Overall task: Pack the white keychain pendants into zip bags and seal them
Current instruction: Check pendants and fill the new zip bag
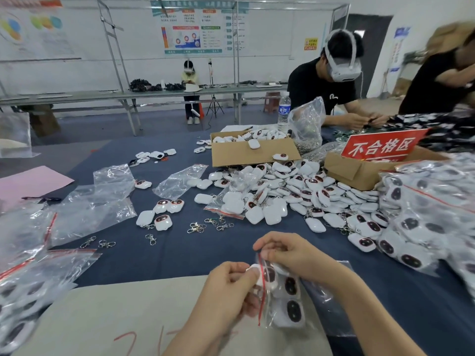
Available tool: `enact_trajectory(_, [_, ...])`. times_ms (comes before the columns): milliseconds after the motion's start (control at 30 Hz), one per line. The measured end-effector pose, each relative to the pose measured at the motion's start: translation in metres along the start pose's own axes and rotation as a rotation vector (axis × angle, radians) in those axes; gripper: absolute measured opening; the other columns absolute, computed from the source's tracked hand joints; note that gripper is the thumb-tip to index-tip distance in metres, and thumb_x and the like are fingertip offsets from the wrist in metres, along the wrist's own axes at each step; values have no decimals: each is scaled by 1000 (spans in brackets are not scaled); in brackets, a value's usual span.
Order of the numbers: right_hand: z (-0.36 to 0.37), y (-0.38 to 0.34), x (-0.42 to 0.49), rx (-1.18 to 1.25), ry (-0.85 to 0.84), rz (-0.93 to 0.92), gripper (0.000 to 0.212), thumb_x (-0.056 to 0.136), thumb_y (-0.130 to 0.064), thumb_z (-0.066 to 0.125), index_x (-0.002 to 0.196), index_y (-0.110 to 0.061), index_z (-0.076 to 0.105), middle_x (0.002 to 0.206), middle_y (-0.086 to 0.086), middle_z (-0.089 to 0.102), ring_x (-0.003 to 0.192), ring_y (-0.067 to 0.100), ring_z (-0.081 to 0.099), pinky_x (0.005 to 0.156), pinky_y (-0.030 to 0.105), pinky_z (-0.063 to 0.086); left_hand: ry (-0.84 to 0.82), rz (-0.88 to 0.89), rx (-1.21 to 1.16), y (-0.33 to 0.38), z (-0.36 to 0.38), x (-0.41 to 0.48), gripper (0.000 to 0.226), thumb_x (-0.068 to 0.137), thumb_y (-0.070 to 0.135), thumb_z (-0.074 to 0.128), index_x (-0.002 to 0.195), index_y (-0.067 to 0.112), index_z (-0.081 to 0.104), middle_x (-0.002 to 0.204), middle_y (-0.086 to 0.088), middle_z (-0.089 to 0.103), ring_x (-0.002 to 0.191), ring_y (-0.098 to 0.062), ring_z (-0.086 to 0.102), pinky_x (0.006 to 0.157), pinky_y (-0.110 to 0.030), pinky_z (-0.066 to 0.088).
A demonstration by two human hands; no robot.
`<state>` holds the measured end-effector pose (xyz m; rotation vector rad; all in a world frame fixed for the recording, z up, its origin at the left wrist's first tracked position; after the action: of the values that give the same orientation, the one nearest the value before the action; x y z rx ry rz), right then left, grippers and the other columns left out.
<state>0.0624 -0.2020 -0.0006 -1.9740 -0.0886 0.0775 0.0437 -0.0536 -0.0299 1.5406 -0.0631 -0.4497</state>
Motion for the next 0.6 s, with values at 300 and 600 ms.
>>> enact_trajectory(300, [-16,1,-2,-72,66,42,30,91,-6,68,82,-34,72,83,-7,72,81,9,65,87,31,53,-251,12,185,4,43,-9,21,100,16,59,81,7,64,45,-1,49,35,-13,44,37,-19,34])
enact_trajectory(600, [-14,-10,-6,-62,78,19,34,92,-8,67,79,-40,73,93,5,75,83,12,70,83,31,56,-232,34,195,5,48,-13,15,96,7,56,102,11,70,68,-2,57,36,-7,41,37,-20,31])
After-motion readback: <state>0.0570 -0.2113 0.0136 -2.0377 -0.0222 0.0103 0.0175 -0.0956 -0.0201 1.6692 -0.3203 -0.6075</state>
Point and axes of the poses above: each hand's wrist, its own x-axis towards the middle knuckle, its own z-axis out of the palm, y = z × x, the point moved 10 cm from there along x, towards the middle knuckle
